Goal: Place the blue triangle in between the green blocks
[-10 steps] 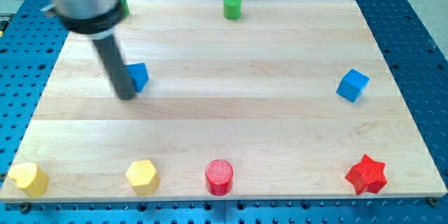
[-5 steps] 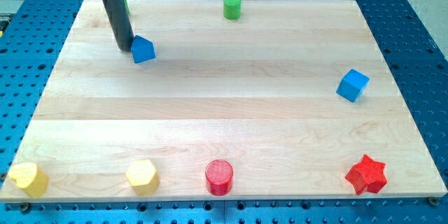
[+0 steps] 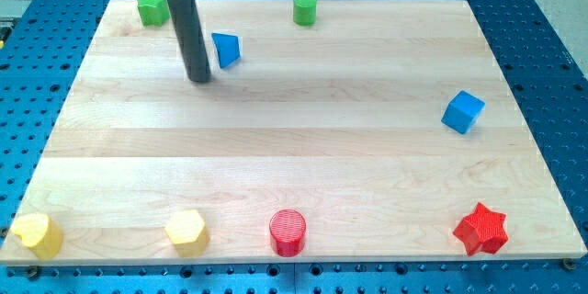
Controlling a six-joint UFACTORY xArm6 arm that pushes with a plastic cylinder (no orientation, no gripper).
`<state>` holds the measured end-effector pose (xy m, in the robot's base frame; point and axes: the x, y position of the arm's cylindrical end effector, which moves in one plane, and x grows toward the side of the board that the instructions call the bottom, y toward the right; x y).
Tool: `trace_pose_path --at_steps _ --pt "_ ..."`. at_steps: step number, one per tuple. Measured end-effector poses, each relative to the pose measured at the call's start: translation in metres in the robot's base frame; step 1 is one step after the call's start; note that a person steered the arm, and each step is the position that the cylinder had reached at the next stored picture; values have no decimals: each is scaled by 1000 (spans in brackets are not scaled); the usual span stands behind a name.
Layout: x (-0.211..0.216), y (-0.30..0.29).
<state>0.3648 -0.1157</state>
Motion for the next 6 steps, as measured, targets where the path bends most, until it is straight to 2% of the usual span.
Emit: trace_pose_path --at_steps 3,4,5,6 --pt "-76 11" --pt "-56 19" --pt "-71 55" --pt "-87 45"
